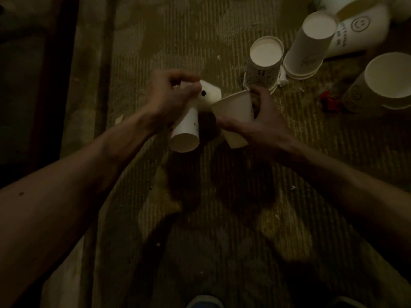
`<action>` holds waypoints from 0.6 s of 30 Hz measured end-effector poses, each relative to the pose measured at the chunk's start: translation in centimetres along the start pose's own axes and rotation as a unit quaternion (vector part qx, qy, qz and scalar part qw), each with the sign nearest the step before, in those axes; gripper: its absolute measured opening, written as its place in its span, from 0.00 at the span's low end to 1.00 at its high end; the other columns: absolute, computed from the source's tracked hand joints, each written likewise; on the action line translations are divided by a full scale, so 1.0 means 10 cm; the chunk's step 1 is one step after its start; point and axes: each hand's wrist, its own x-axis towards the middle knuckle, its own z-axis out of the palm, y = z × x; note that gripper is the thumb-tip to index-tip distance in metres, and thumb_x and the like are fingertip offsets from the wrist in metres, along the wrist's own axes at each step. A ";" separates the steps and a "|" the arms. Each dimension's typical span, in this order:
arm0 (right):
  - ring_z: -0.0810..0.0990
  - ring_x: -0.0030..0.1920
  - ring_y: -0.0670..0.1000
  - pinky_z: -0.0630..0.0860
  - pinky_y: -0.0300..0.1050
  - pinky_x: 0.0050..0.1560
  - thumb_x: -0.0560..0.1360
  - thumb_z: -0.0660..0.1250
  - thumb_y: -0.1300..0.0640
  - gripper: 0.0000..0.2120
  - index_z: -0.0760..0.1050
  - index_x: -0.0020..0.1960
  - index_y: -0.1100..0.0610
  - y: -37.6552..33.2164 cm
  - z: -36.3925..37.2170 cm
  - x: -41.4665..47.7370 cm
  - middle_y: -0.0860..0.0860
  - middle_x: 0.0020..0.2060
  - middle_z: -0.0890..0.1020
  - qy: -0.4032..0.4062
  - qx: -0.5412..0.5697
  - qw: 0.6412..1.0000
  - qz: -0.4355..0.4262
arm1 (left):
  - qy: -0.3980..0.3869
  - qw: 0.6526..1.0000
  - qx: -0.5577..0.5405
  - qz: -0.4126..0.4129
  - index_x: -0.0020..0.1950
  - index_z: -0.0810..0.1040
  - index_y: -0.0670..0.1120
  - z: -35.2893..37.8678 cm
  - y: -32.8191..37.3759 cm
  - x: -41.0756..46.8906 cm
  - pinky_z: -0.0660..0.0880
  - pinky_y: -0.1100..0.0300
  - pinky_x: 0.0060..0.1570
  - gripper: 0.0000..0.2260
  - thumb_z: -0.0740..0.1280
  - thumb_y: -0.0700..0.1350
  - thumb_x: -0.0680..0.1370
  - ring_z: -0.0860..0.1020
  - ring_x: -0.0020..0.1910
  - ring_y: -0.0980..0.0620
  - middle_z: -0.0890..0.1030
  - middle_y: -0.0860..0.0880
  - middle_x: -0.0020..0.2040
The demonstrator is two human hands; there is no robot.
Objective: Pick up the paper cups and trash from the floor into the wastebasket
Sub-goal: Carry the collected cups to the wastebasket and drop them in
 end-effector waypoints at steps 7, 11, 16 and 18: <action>0.83 0.45 0.52 0.79 0.45 0.37 0.71 0.72 0.48 0.16 0.78 0.56 0.52 -0.19 -0.12 -0.27 0.53 0.49 0.83 -0.045 0.276 0.955 0.104 | -0.056 0.998 -0.007 0.042 0.49 0.80 0.54 -0.15 0.12 -0.32 0.78 0.67 0.37 0.03 0.70 0.46 0.78 0.82 0.47 0.59 0.81 0.54 0.52; 0.81 0.57 0.57 0.76 0.54 0.55 0.70 0.66 0.43 0.21 0.76 0.61 0.50 -0.25 -0.25 -0.47 0.53 0.55 0.84 -0.094 0.325 0.934 0.115 | -0.075 0.992 -0.019 0.103 0.51 0.80 0.51 -0.07 0.25 -0.53 0.77 0.68 0.32 0.04 0.71 0.47 0.77 0.83 0.40 0.60 0.83 0.54 0.43; 0.82 0.58 0.60 0.74 0.65 0.60 0.69 0.67 0.45 0.26 0.73 0.65 0.51 -0.30 -0.63 -0.86 0.56 0.56 0.84 -0.114 0.356 0.924 0.084 | -0.120 0.970 -0.129 0.167 0.49 0.80 0.47 0.22 0.51 -0.69 0.77 0.69 0.34 0.03 0.70 0.44 0.77 0.84 0.39 0.60 0.85 0.58 0.39; 0.82 0.59 0.60 0.74 0.64 0.61 0.67 0.68 0.45 0.29 0.71 0.67 0.51 -0.35 -0.86 -1.06 0.56 0.57 0.83 -0.088 0.326 0.938 0.079 | -0.161 0.953 -0.188 0.177 0.52 0.79 0.50 0.39 0.72 -0.73 0.79 0.65 0.37 0.07 0.71 0.47 0.75 0.85 0.41 0.57 0.85 0.57 0.41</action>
